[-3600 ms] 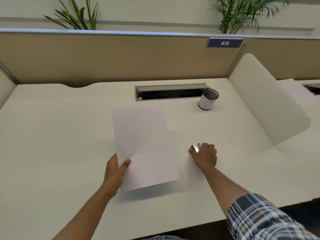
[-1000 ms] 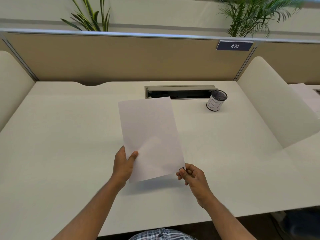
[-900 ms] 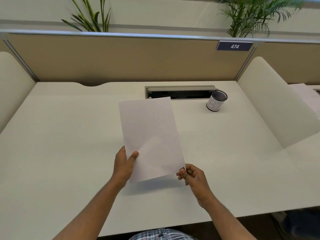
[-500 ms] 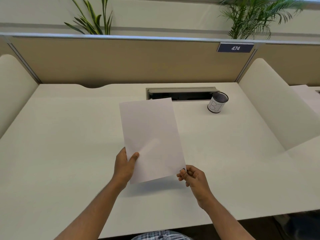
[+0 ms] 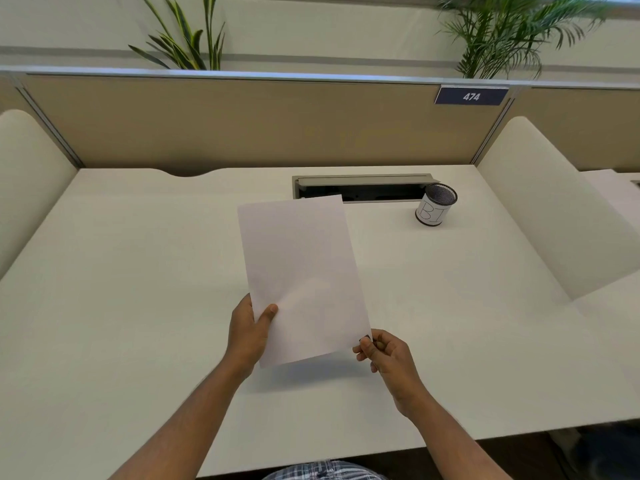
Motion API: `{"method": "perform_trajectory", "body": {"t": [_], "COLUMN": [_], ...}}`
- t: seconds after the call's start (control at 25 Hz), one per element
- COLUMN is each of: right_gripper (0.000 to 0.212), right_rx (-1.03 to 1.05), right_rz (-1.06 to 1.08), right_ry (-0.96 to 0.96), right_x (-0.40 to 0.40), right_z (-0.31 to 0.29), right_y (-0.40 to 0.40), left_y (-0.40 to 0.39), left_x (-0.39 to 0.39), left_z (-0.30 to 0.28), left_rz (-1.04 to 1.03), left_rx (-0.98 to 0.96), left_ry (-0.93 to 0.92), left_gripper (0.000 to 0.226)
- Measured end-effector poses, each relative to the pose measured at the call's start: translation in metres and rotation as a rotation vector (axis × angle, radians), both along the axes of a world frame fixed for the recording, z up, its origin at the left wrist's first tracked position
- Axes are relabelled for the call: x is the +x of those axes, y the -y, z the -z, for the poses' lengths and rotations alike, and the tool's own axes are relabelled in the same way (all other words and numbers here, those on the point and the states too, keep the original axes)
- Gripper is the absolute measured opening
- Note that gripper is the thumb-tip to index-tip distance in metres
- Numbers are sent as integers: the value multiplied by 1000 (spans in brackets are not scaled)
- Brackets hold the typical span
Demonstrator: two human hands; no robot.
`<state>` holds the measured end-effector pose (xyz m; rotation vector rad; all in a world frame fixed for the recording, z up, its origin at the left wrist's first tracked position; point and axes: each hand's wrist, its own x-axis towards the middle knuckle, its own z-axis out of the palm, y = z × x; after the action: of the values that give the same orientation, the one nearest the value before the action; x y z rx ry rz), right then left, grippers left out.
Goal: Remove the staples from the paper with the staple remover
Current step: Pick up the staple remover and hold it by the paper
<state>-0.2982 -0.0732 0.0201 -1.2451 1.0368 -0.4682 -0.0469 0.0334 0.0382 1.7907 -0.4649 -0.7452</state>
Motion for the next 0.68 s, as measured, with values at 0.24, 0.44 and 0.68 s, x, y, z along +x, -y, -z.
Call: {"method": "perform_trajectory", "body": {"t": [0.24,0.44,0.68], "right_gripper": [19,41,35], "right_rx": [5,56,143], "right_rz": [-53,-95,-63], "right_ry": [19,101,238], "right_x": [1,1,4], "right_z": [-4,-9,-10], "right_y": [2,4,6], "left_y": [1,-2,-2], "left_x": [4,6,9], "left_z": [2,6,5], "left_rz": [-22,-34,-77], "left_rx": [-8,-10,-4], "left_ry": [-16,-44,-30], "left_gripper": [32,29,25]}}
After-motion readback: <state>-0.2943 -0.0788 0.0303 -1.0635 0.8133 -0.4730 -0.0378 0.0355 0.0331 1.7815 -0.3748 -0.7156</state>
